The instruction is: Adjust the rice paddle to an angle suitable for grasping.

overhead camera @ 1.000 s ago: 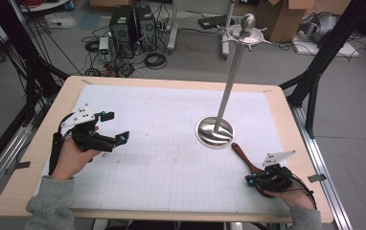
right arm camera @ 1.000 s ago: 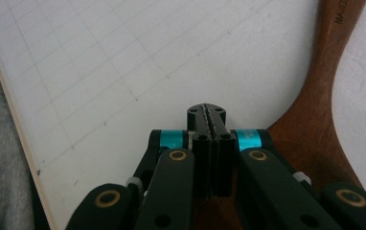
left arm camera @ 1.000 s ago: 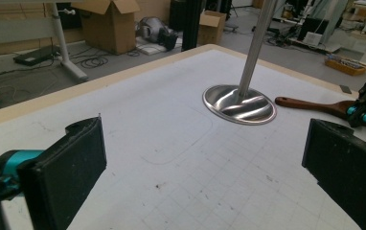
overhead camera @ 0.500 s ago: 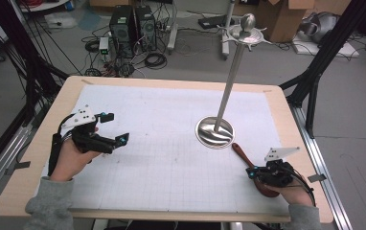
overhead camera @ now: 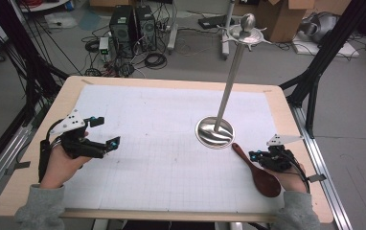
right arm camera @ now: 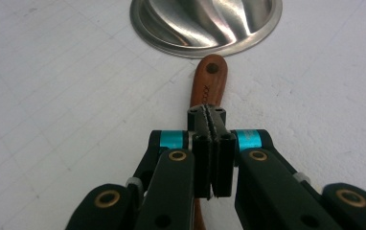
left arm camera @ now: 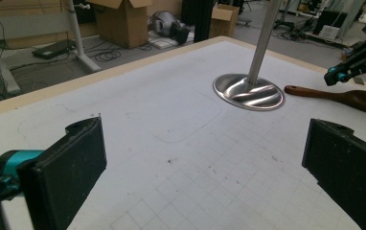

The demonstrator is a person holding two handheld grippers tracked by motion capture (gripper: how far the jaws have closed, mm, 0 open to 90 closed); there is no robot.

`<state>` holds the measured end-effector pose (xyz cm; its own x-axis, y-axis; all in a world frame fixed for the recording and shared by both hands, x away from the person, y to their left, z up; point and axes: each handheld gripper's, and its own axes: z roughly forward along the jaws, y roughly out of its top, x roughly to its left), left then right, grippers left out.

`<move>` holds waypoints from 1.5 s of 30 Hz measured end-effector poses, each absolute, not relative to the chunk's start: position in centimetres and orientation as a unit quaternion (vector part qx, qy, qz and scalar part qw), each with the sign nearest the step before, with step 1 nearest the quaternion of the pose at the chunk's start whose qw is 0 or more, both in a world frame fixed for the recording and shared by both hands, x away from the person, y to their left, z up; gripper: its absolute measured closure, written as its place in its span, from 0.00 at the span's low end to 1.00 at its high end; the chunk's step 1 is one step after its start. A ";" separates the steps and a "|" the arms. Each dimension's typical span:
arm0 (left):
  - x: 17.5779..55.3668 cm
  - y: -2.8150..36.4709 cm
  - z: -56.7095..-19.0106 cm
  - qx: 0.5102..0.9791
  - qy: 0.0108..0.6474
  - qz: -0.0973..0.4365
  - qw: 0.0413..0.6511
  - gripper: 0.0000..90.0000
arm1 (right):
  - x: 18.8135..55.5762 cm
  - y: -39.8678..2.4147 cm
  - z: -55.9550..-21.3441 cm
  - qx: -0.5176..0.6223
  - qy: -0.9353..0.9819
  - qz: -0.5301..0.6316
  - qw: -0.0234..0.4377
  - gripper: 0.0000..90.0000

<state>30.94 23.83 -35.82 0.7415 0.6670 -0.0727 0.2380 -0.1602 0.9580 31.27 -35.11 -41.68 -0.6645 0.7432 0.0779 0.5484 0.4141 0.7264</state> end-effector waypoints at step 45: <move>30.4 24.1 -36.0 0.742 0.299 0.174 0.574 0.02 | 32.8 -32.6 -43.1 0.364 0.870 0.324 0.070 0.99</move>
<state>30.36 24.13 -36.03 0.7600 0.6443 -0.0851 0.2449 -0.1627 0.9558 32.83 -32.60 -43.07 -0.7252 0.6791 0.1133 0.5880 0.5253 0.6151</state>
